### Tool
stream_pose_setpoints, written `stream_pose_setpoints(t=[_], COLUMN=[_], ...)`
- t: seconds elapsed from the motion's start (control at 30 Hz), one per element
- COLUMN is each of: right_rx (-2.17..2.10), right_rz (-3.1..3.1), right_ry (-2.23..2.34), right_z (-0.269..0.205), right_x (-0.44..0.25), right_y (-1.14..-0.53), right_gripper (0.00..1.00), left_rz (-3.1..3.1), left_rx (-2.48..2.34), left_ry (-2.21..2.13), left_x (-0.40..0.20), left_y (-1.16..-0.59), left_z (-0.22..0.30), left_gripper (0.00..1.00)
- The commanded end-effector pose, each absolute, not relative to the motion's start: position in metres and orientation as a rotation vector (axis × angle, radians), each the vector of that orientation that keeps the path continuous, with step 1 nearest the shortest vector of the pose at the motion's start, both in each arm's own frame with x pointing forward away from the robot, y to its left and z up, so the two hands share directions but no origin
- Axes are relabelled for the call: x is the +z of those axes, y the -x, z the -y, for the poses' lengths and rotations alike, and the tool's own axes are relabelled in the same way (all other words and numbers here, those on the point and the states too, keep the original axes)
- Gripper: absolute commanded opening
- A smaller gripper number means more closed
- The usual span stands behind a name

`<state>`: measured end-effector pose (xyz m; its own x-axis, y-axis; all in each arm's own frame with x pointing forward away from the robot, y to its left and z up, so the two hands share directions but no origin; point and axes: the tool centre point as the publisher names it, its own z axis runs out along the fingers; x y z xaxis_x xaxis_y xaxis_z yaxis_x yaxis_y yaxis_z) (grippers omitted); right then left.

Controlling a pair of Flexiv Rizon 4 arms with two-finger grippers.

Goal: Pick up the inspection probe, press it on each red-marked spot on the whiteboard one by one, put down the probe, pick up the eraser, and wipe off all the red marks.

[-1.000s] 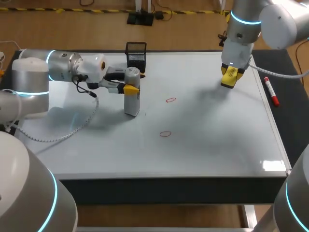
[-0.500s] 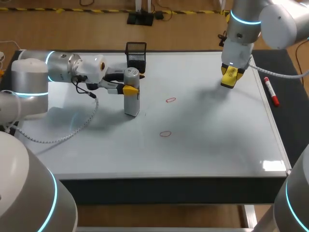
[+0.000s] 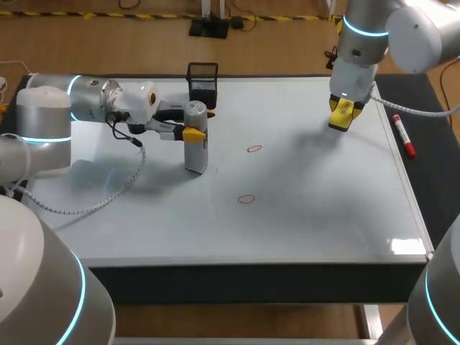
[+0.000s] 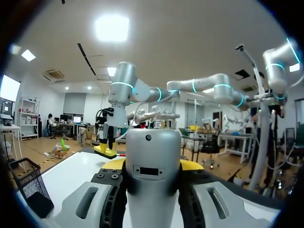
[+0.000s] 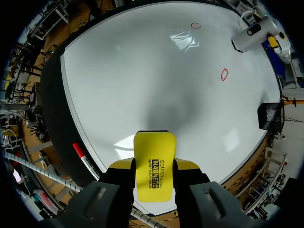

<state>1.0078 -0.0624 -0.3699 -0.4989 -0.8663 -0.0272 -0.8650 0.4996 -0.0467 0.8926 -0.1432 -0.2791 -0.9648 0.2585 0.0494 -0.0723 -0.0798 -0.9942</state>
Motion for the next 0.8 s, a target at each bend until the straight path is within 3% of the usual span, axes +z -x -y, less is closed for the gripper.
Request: stream_pose_setpoints(t=[0.03,0.8], right_rx=[-0.047,-0.047], right_rz=[-2.681,-2.681], right_ry=[1.551,1.551], right_z=[0.063,0.063], right_x=[-0.369,-0.369], right_y=[-1.008,-1.008], right_gripper=[0.0,0.0], left_rz=[1.969,2.009], left_rx=[2.161,2.309], left_ry=[0.196,0.081], left_x=[-0.28,-0.237], left_y=[-0.888,-0.897], left_z=[0.142,0.083], left_gripper=[0.0,0.0])
